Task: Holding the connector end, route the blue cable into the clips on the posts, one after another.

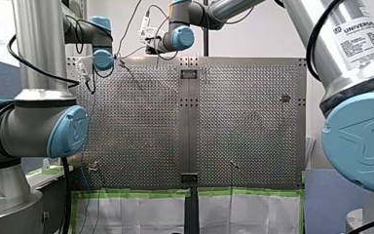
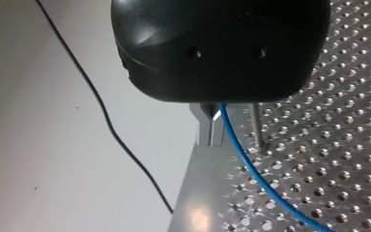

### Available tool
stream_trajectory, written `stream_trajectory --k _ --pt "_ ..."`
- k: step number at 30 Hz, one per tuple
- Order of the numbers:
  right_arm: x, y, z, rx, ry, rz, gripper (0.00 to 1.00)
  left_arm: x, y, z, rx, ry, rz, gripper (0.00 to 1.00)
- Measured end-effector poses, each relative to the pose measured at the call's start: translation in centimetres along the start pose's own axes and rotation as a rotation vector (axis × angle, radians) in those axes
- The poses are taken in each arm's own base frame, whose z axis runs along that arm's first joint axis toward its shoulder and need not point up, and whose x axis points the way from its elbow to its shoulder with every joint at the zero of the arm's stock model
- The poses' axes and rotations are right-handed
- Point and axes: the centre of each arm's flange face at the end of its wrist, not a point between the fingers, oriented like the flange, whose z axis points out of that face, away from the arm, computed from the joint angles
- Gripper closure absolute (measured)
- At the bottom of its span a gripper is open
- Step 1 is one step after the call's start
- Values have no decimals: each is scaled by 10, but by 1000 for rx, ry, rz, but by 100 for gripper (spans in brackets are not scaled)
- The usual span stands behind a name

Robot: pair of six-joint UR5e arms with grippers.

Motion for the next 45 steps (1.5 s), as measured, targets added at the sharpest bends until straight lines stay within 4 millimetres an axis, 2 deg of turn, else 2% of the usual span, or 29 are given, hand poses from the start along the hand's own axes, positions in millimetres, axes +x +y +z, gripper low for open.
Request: stream_trajectory --k 10,16,27,32,35,45 --pt "-23 8 -2 -68 -36 16 100 0 10 11 14 -10 -7 100" --pt "-30 9 1 -73 -40 15 100 -3 16 18 23 -20 -23 100" --pt "-30 4 16 -58 -23 17 100 -2 19 31 68 -14 -38 100" --pt "-27 -2 20 -49 -10 22 100 11 23 36 69 10 -21 100" --pt "-30 -4 22 -45 -13 24 100 15 27 39 61 13 -14 100" --pt "-41 -8 32 -40 -17 28 100 13 29 45 97 -5 -30 100"
